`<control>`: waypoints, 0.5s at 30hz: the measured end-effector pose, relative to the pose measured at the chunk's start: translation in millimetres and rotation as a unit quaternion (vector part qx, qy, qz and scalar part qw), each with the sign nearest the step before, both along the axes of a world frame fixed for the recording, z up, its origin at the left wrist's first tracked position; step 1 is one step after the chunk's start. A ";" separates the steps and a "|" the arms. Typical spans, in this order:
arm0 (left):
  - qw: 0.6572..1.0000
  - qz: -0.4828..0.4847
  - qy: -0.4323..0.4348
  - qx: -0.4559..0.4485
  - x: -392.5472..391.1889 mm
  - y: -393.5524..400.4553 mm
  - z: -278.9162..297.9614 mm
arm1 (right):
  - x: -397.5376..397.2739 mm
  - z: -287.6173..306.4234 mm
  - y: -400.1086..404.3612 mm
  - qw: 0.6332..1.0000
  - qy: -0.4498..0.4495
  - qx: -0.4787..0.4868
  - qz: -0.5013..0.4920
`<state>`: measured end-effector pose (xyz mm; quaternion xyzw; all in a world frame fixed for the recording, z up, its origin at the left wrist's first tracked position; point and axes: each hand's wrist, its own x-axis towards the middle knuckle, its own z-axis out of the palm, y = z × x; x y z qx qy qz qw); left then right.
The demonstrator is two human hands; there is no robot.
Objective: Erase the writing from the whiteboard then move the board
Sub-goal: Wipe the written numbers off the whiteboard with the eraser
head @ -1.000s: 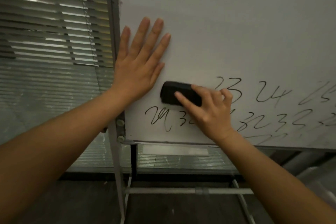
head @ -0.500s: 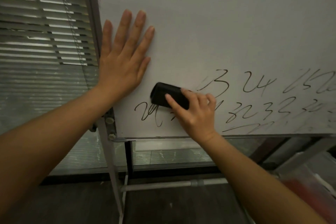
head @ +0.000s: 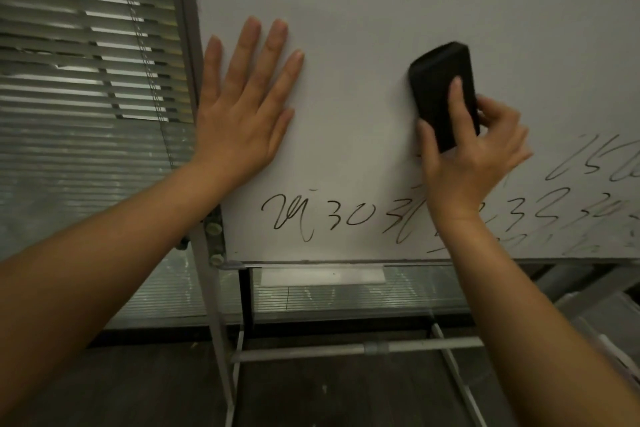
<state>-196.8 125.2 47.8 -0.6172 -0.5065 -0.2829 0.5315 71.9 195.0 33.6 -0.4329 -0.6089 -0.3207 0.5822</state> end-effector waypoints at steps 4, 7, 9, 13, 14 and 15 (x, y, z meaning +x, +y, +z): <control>1.000 0.003 -0.001 -0.004 -2.8 -1.3 1.4 | -22.9 -31.4 -17.1 0.998 -0.042 -0.031 0.038; 1.000 0.001 0.001 -0.010 -1.2 -2.6 1.7 | -35.0 -63.6 -30.1 0.989 -0.128 -0.039 0.064; 1.000 0.001 0.006 -0.011 0.2 -3.2 0.5 | -45.6 -83.6 -37.2 0.979 -0.192 -0.018 0.072; 1.000 0.006 0.008 -0.008 -3.4 -2.7 0.4 | -62.8 -97.3 -43.0 0.970 -0.232 0.015 0.069; 1.000 0.006 0.010 -0.007 -4.3 -2.4 0.7 | -62.2 -95.5 -42.6 0.970 -0.234 0.023 0.067; 1.000 0.006 0.011 -0.008 -5.1 -2.5 0.8 | -59.9 -93.3 -40.9 0.967 -0.242 0.032 0.065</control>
